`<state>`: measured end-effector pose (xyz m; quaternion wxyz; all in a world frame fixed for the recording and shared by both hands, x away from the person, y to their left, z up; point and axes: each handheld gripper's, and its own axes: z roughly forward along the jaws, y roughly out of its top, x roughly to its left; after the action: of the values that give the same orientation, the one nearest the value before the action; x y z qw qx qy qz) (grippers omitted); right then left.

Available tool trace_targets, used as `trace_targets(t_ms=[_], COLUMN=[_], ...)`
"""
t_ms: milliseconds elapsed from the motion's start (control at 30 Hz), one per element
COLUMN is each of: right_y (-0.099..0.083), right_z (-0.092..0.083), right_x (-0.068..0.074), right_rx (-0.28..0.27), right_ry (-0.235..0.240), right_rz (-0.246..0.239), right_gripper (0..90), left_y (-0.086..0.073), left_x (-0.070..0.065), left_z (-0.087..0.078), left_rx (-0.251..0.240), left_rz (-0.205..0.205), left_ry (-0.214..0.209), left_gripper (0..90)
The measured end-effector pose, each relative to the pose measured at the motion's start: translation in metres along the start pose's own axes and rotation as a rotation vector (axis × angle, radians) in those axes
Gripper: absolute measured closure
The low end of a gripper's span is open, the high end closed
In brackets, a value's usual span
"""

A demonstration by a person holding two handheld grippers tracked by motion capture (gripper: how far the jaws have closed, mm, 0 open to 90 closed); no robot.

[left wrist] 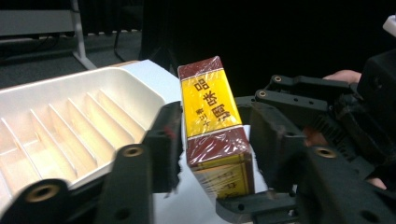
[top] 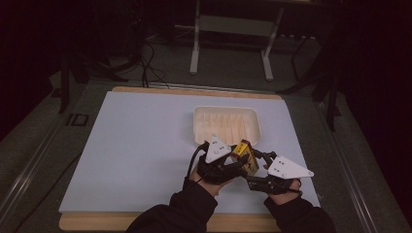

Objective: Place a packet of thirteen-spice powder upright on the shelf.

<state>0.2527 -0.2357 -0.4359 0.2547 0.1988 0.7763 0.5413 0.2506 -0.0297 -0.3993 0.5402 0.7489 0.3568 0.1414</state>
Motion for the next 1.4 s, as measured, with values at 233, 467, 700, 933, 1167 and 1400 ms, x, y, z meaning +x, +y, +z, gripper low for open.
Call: trace_targets(t_ms=[233, 467, 700, 933, 1167, 1400], right_y=[-0.006, -0.004, -0.003, -0.003, -0.005, -0.006], right_z=[0.006, 0.007, 0.007, 0.007, 0.002, -0.005], right_x=[0.004, 0.001, 0.000, -0.005, -0.010, -0.016], right_rx=[0.030, 0.047, 0.051, 0.056, 0.065, 0.067], right_ry=[-0.021, -0.004, 0.021, 0.043, 0.005, -0.004], right_rz=[-0.014, 0.014, 0.006, 0.026, 0.016, 0.019], right_gripper=[31.4, 27.4, 19.5, 10.6, 10.6, 10.6], left_y=[-0.001, 0.001, 0.006, 0.015, 0.026, 0.035], left_x=[-0.002, -0.002, -0.005, -0.002, 0.000, 0.006], left_z=[0.002, 0.002, -0.001, -0.006, -0.015, -0.023], left_rx=[0.011, 0.007, 0.001, -0.019, -0.047, -0.070], left_rz=[-0.048, -0.043, -0.045, -0.069, -0.067, -0.050], left_ry=[0.010, 0.012, 0.018, 0.010, 0.032, 0.077], left_gripper=[67.4, 68.5, 68.5, 68.5, 68.5, 68.5])
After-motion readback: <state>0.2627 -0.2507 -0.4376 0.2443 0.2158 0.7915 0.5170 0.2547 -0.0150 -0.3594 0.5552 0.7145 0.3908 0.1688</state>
